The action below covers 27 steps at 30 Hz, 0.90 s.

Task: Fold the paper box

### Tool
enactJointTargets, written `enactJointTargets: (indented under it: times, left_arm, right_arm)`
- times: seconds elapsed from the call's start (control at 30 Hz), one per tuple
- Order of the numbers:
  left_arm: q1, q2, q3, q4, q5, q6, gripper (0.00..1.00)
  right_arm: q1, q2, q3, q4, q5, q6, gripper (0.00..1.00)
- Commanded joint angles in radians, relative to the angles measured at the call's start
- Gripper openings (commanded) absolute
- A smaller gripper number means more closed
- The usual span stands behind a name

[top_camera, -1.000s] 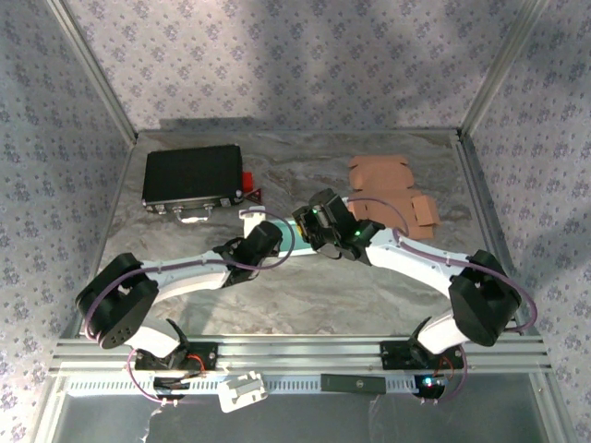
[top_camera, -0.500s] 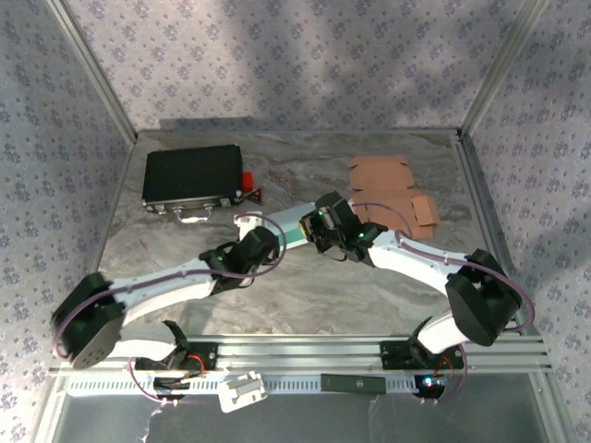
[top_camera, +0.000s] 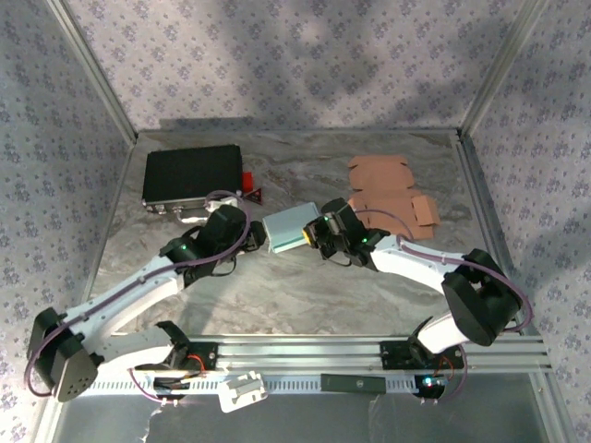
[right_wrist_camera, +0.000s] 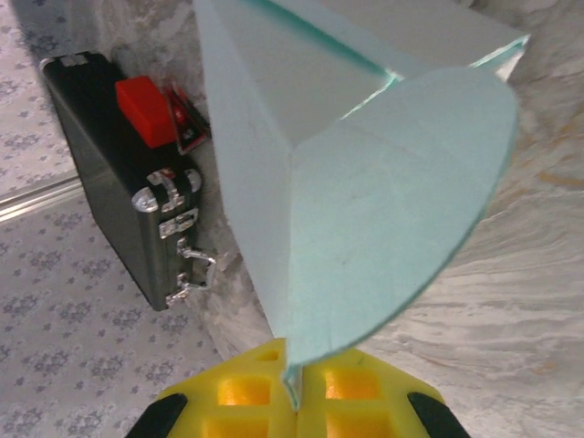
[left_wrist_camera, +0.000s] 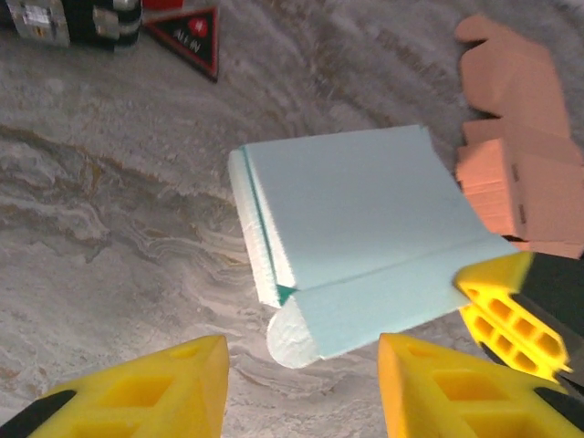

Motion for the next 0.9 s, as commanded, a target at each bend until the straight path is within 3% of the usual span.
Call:
enactJointTargets:
  times: [0.0, 0.43, 0.57, 0.7, 0.87]
  left_arm:
    - [0.030, 0.070, 0.032, 0.014, 0.126, 0.032, 0.46]
    - [0.085, 0.326, 0.093, 0.115, 0.202, 0.087, 0.42]
    - [0.133, 0.377, 0.162, 0.064, 0.215, 0.162, 0.42]
    - [0.193, 0.506, 0.334, -0.095, 0.211, 0.307, 0.44]
    - [0.213, 0.703, 0.558, -0.235, 0.222, 0.472, 0.45]
  right_arm:
    - [-0.027, 0.000, -0.037, 0.001, -0.057, -0.055, 0.00]
    - [-0.082, 0.088, -0.138, 0.118, -0.158, -0.098, 0.03]
    - [-0.090, 0.054, -0.141, 0.083, -0.144, -0.137, 0.18]
    - [-0.122, -0.017, -0.137, -0.039, -0.129, -0.255, 0.46]
    - [-0.136, -0.081, -0.191, 0.015, -0.191, -0.406, 0.73]
